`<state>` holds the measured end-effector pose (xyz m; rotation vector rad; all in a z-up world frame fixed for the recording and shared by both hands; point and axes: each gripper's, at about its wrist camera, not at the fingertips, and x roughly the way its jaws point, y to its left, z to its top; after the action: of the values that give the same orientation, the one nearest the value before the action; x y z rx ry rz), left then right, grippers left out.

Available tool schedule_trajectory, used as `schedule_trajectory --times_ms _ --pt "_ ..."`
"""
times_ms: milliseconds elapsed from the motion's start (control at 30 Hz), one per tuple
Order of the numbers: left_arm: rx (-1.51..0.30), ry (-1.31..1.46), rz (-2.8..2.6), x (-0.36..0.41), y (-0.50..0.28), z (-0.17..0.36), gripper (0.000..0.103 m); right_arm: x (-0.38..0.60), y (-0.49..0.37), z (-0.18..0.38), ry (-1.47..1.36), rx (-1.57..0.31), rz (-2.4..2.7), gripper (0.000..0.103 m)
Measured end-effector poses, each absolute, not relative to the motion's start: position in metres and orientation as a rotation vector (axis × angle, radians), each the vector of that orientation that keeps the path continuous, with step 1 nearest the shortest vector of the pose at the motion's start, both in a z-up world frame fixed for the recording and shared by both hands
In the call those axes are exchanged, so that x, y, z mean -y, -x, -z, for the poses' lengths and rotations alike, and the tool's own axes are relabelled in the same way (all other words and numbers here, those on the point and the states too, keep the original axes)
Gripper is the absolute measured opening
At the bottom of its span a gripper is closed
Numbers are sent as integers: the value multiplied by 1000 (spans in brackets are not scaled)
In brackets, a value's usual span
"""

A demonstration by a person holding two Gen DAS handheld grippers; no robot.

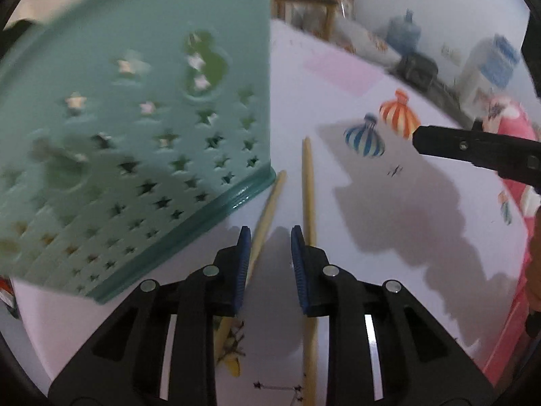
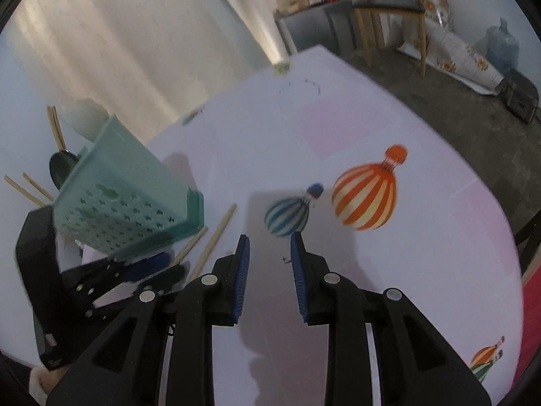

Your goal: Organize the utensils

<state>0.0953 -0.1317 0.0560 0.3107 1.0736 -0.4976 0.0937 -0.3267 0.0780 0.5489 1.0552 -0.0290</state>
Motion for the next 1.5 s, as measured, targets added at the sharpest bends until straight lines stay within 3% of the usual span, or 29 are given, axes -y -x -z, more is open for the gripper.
schedule_trajectory --times_ms 67,233,467,767,833,1000,1233,1500 --pt "-1091 -323 499 137 -102 -54 20 326 -100 -74 -548 -1070 20 25" --pt "-1112 -355 479 143 -106 -50 4 315 -114 -63 -547 -1138 -25 25" --pt "-1130 -205 439 110 -85 -58 4 298 -140 -50 -557 -1201 -84 25" --pt "-1027 -35 366 51 -58 -93 4 265 -189 -50 -402 -1281 -45 25" --pt "-1002 -16 367 51 -58 -101 4 259 -189 -50 -361 -1269 8 14" --pt "-933 21 360 58 -54 -124 4 253 -181 -48 -334 -1220 88 6" --pt "-796 143 347 34 -46 -179 4 289 -159 -60 -550 -1156 89 5" --pt "-535 313 328 -10 -25 -264 4 316 -121 -137 -716 -939 -10 5"
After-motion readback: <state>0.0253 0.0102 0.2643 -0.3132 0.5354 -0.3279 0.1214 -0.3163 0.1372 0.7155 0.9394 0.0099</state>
